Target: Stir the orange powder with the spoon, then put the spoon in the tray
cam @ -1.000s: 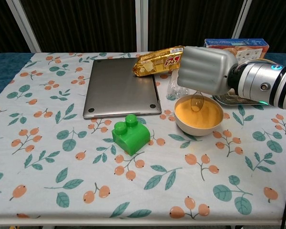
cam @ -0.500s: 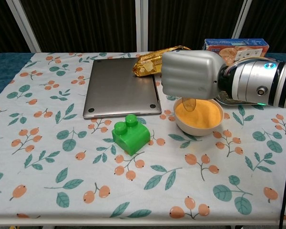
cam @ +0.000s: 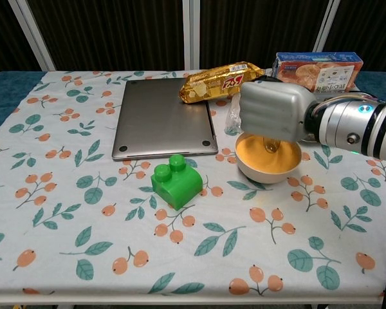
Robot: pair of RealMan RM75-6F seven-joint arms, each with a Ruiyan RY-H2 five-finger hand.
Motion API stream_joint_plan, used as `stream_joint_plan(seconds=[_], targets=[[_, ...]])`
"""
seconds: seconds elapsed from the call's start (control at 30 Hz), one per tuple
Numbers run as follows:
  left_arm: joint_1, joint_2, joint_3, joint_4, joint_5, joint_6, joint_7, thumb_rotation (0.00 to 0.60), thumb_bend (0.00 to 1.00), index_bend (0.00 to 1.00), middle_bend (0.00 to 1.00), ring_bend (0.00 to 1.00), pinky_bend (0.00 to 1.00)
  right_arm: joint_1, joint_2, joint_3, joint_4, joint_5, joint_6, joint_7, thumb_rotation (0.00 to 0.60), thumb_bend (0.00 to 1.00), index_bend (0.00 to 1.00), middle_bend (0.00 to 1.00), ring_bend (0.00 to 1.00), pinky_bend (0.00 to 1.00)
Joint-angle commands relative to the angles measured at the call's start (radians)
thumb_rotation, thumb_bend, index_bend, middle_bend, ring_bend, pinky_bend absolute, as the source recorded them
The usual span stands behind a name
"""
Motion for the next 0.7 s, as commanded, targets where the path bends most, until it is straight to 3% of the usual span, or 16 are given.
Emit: stream_joint_plan(seconds=[0.03,0.27,0.43,0.7], targets=[[0.0,0.0,0.0,0.0,0.0,0.0,0.0,0.6,0.01,0.21,0.18,0.12,0.15,0.005,0.006,0.017,0.01,-0.016,0.018,-0.002,0.6,0.39,0.87,1.0,0.99,1.0],[0.0,0.0,0.0,0.001,0.0,0.0,-0.001,0.6,0.01,0.21,0.18,0.12,0.15,0.015,0.03,0.021,-0.031,-0.08,0.037,0.008,0.6,0.39,0.83,1.0,0.99,1.0],[0.0,0.0,0.0,0.001,0.0,0.0,-0.001,0.6,0.01,0.21,0.18,0.12,0.15,0.006,0.033,0.017,-0.045,-0.097,0.032,0.02,0.6,0.39,0.86,1.0,0.99,1.0],[0.0,0.0,0.0,0.001,0.001,0.0,-0.001,0.6,0.01,0.21,0.18,0.12,0.15,-0.044,0.033,0.079,-0.068,0.008,0.046,0.148,0.6,0.39,0.88,1.0,0.99,1.0]])
